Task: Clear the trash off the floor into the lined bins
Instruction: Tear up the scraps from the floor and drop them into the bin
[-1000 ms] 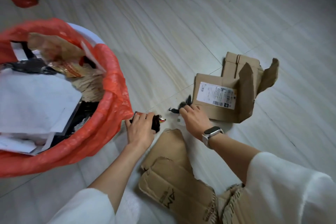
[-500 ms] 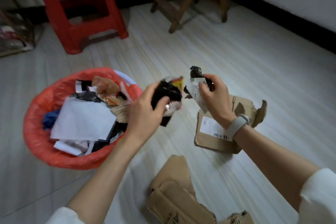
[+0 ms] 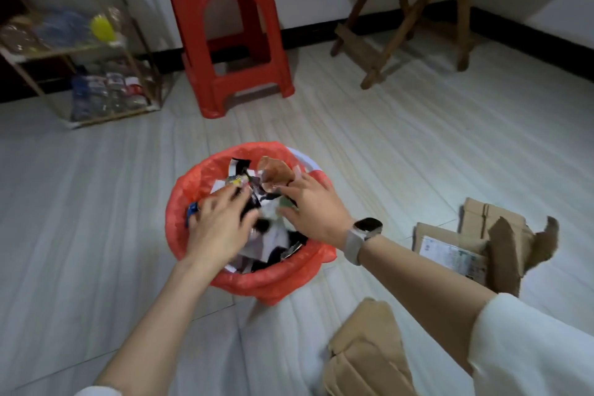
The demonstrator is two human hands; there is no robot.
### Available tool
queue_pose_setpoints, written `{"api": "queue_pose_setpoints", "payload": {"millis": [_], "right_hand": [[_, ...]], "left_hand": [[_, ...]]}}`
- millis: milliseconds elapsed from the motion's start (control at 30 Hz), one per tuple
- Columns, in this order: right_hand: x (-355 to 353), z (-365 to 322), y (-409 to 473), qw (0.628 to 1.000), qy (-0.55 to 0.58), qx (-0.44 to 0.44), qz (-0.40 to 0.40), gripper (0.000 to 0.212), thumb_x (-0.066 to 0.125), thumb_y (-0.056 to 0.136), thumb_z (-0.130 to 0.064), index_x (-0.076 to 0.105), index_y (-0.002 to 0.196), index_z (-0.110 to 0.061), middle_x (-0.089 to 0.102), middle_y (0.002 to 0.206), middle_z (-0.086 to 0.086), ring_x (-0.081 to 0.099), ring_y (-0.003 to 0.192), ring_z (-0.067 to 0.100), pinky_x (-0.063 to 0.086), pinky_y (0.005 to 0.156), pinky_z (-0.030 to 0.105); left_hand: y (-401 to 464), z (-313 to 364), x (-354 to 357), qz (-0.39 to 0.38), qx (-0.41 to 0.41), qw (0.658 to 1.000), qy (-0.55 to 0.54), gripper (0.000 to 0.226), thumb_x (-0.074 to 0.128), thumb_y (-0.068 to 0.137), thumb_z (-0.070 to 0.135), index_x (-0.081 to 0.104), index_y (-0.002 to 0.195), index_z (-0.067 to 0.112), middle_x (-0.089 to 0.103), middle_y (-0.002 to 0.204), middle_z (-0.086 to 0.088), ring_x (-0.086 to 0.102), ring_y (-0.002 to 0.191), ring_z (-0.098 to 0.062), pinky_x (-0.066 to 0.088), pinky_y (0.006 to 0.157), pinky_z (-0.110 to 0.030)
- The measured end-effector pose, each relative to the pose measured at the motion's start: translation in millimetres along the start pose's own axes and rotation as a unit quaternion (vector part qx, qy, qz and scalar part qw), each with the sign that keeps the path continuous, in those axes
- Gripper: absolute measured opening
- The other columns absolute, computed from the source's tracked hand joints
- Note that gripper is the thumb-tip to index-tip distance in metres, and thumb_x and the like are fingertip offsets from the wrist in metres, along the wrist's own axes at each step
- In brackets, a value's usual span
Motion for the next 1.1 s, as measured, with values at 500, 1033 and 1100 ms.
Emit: {"api": "queue_pose_setpoints", "payload": {"millis": [500, 1033, 1100], "right_hand": [[55.2, -4.2, -14.2, 0.946, -0.188, -0.017, -0.262, 0.042, 0.025, 0.096, -0.037, 0.053, 0.114, -0.012, 0.059, 0.12, 0.005, 0.041, 0.124, 0.022, 0.012, 0.112, 0.045], [14.3, 73.2, -26.0, 0.947, 0.137, 0.291, 0.01, 0.03, 0.043, 0.084, -0.007, 0.044, 0.114, -0.005, 0.051, 0.113, 0.021, 0.051, 0.097, 0.041, 0.035, 0.07, 0.034], [8.0, 76.9, -31.6, 0.942, 0.145, 0.3, 0.034, 0.039, 0.043, 0.083, -0.006, 0.044, 0.122, -0.009, 0.051, 0.117, 0.019, 0.051, 0.102, 0.041, 0.036, 0.073, 0.035]], "left_hand": [[0.6, -10.7, 39.6, -0.144, 0.003, 0.989, 0.014, 0.047, 0.023, 0.097, 0.048, 0.03, 0.142, 0.034, 0.02, 0.153, 0.015, 0.007, 0.144, -0.014, -0.012, 0.108, -0.062], [45.6, -98.9, -10.2, 0.061, -0.211, 0.97, -0.104, 0.057, 0.041, 0.091, 0.045, 0.035, 0.138, 0.014, 0.04, 0.131, -0.026, 0.041, 0.121, -0.042, 0.038, 0.096, -0.046], [36.8, -94.7, -21.7, 0.111, -0.2, 0.969, -0.093, 0.044, 0.04, 0.093, 0.037, 0.047, 0.129, 0.013, 0.05, 0.118, -0.027, 0.047, 0.112, -0.042, 0.041, 0.089, -0.044]]}}
Point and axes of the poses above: each hand's wrist, its own y-axis towards the middle knuckle, its own x-axis out of the palm, z = x × y, the point moved 9 cm from there along y, towards the middle knuckle
